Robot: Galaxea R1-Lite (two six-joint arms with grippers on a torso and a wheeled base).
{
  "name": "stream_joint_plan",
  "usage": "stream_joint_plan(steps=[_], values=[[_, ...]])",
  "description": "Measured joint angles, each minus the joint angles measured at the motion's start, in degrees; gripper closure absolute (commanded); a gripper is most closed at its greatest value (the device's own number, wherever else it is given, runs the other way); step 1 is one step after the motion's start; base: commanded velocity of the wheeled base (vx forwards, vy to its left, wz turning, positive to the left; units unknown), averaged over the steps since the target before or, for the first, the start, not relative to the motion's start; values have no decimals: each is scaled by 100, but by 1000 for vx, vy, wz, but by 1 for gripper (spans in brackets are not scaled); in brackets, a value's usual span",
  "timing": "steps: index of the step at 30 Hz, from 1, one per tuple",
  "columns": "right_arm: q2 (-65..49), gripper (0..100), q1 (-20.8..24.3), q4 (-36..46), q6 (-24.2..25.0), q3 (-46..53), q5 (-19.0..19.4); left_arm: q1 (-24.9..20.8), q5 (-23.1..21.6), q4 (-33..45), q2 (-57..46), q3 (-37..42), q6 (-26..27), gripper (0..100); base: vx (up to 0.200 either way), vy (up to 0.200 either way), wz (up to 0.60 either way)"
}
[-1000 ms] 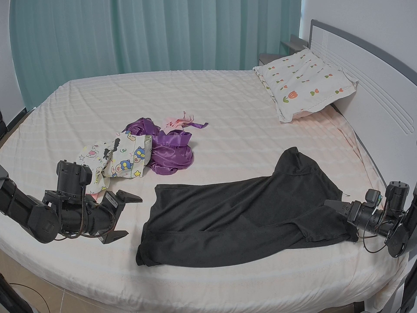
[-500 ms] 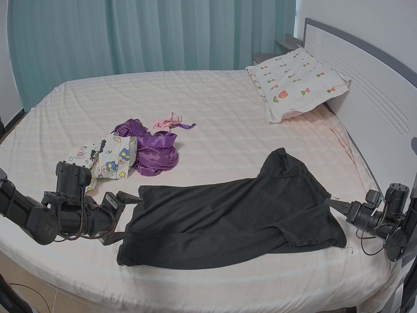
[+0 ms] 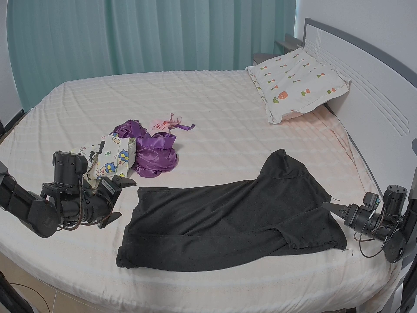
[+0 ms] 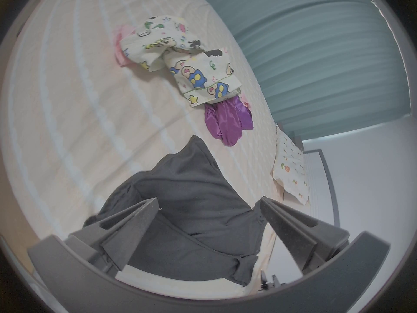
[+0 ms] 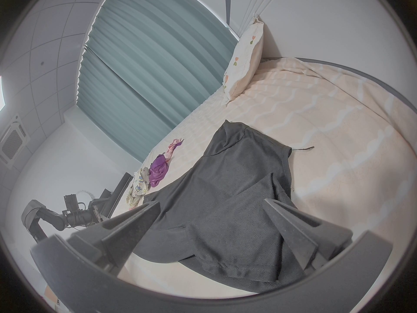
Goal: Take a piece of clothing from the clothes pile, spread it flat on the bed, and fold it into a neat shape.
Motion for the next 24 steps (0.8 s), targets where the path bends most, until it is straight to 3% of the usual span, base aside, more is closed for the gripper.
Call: stream_joint_plan(steps=[8, 16, 24], values=[[4, 0, -26, -1, -11, 4, -2, -7, 542, -88, 866, -861, 753, 0, 0, 0, 0], [76, 0, -44, -4, -18, -2, -2, -11, 703, -61, 1740, -1558, 1851, 0, 0, 0, 0], [166, 0, -87, -50, -2, -27, -30, -11, 734, -44, 2420, -2203, 1982, 0, 0, 0, 0]])
